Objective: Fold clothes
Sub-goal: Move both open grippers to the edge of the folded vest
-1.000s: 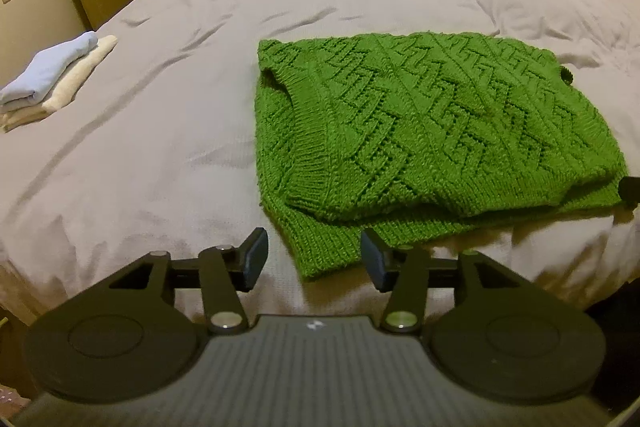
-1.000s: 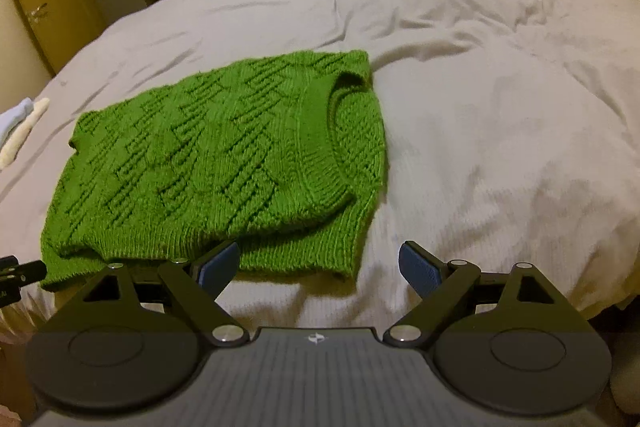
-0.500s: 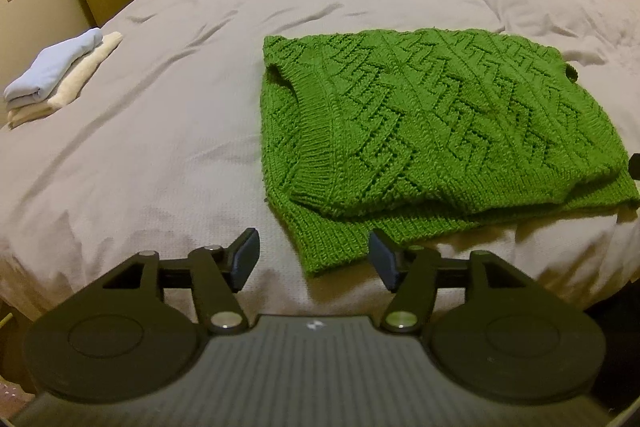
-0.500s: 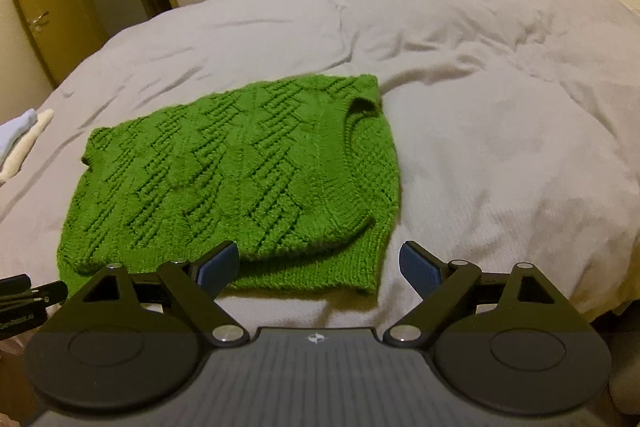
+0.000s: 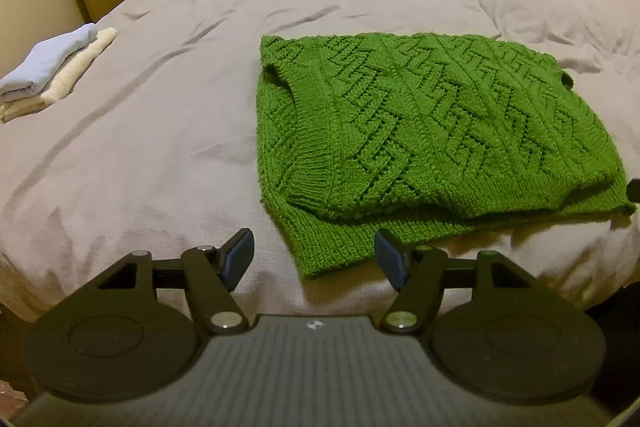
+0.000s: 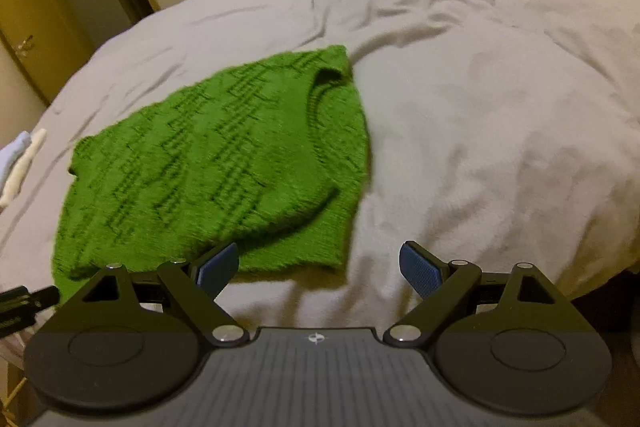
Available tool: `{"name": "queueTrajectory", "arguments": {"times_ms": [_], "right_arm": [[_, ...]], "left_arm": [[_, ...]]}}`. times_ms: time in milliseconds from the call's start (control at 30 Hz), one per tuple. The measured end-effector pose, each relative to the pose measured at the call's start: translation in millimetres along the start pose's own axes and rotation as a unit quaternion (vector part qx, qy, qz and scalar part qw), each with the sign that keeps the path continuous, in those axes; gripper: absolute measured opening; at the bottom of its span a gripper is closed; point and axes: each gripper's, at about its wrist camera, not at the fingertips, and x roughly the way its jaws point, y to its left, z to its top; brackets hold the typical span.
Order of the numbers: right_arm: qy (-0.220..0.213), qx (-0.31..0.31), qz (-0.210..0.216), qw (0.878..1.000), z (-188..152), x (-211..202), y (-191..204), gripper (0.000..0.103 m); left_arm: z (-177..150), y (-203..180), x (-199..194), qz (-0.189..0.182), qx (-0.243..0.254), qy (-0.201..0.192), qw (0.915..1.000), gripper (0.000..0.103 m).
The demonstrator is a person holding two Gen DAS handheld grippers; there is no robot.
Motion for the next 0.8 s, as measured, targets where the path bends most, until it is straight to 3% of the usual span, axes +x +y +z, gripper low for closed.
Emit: {"name": "queueTrajectory", "arguments": {"times_ms": [100, 367, 600, 800], "right_arm": [[-0.002, 0.008, 0.009, 1.000, -2, -1, -7, 0.089], [-0.021, 0.069, 0.087, 0.994, 0, -6, -29, 0.087], [-0.010, 0.086, 0.101, 0.991, 5, 4, -39, 0.069], [-0.006, 0.123, 0.122, 0.985, 9, 16, -53, 0.066]], "left_arm": [[-1, 2, 1, -0.004, -0.002, 0.000, 1.0000, 0.063], [-1, 11, -2, -0.013, -0.010, -0.007, 0.9998, 0.063], [2, 21, -6, -0.031, -0.015, -0.024, 0.9991, 0.063], [8, 24, -2, -0.053, -0.023, -0.031, 0.9979, 0.063]]}}
